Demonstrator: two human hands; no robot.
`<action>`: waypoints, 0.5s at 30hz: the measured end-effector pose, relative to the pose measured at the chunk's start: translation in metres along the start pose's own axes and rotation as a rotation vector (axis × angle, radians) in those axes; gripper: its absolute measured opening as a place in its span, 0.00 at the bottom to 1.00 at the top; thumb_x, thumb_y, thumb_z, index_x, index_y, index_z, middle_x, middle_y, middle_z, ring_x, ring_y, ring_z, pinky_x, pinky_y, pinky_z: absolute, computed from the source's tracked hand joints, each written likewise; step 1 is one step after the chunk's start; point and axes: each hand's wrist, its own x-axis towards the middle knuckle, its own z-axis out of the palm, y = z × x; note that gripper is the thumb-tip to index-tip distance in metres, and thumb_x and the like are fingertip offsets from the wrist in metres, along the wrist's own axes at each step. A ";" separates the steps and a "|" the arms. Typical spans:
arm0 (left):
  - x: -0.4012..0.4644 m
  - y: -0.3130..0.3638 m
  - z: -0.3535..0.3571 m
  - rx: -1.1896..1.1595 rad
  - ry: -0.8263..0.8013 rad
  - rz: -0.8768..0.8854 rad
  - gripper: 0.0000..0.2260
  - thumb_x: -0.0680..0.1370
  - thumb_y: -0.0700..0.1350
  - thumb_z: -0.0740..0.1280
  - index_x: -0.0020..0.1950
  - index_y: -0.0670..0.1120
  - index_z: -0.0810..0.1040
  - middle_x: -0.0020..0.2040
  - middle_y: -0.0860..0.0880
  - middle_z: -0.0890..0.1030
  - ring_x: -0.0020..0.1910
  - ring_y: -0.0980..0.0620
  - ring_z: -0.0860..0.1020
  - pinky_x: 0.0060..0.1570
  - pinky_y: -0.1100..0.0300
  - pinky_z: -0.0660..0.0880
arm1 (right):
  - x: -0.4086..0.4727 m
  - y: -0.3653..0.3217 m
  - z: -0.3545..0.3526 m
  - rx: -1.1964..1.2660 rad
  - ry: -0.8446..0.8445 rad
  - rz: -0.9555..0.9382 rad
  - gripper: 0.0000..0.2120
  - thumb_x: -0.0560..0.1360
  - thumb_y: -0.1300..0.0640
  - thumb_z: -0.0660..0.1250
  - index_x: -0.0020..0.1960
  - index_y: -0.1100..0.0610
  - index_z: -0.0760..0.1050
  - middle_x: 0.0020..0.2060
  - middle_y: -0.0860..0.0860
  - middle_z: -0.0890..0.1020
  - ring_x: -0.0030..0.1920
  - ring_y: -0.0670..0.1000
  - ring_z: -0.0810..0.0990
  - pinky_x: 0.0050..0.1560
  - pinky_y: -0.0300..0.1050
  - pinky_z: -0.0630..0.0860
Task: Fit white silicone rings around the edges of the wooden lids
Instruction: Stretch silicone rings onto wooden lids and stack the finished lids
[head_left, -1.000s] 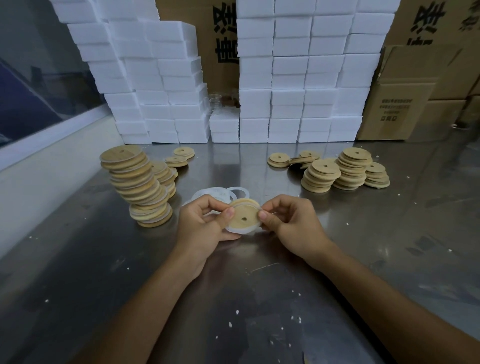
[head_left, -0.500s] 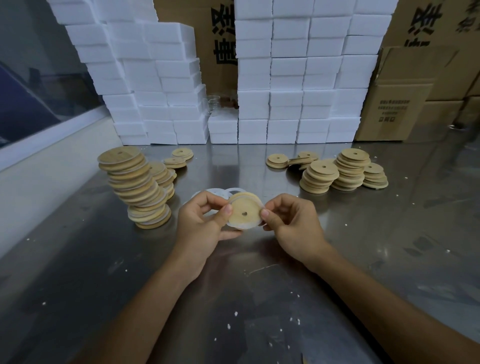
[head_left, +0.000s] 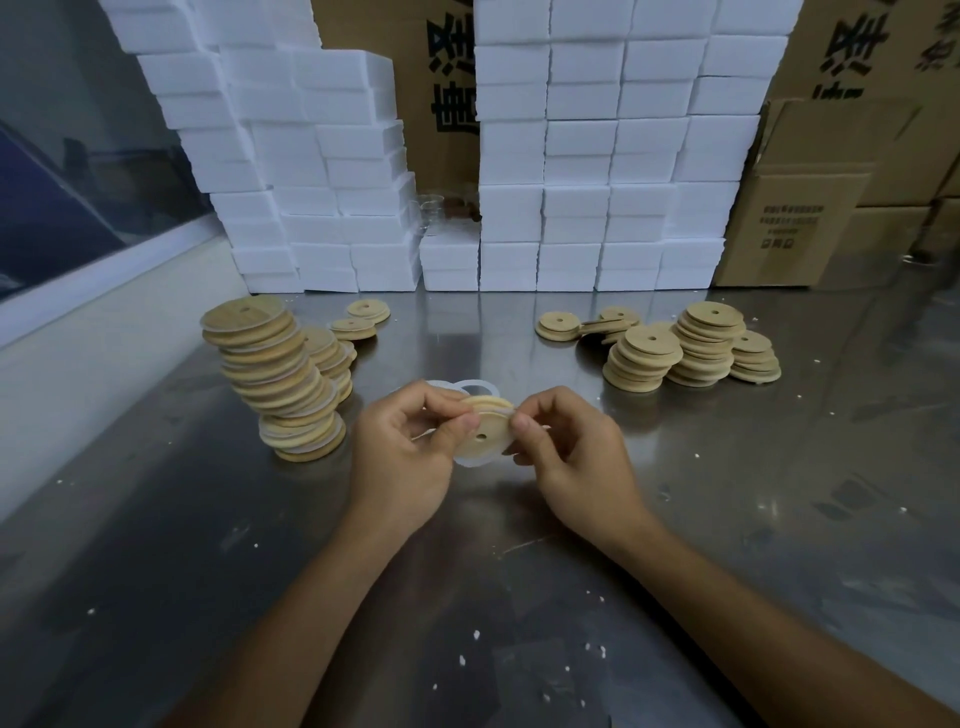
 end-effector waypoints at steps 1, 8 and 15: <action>0.000 0.000 0.001 -0.017 -0.001 -0.026 0.17 0.71 0.31 0.74 0.33 0.55 0.81 0.40 0.53 0.84 0.41 0.52 0.84 0.43 0.62 0.79 | 0.001 0.000 0.000 0.001 0.004 0.019 0.05 0.78 0.62 0.68 0.44 0.56 0.76 0.36 0.52 0.83 0.37 0.56 0.83 0.42 0.61 0.81; -0.002 0.001 0.005 -0.160 0.023 -0.181 0.14 0.72 0.30 0.72 0.34 0.49 0.80 0.38 0.53 0.85 0.40 0.53 0.84 0.43 0.56 0.81 | 0.003 -0.001 -0.002 0.091 0.000 0.071 0.09 0.77 0.68 0.68 0.41 0.58 0.77 0.33 0.50 0.83 0.33 0.45 0.83 0.35 0.36 0.79; -0.001 0.003 0.005 -0.216 0.087 -0.247 0.10 0.72 0.32 0.73 0.36 0.45 0.79 0.39 0.51 0.85 0.41 0.51 0.84 0.48 0.46 0.80 | 0.002 -0.002 -0.003 0.099 -0.020 0.066 0.02 0.77 0.62 0.70 0.46 0.60 0.79 0.36 0.51 0.84 0.36 0.49 0.83 0.41 0.48 0.82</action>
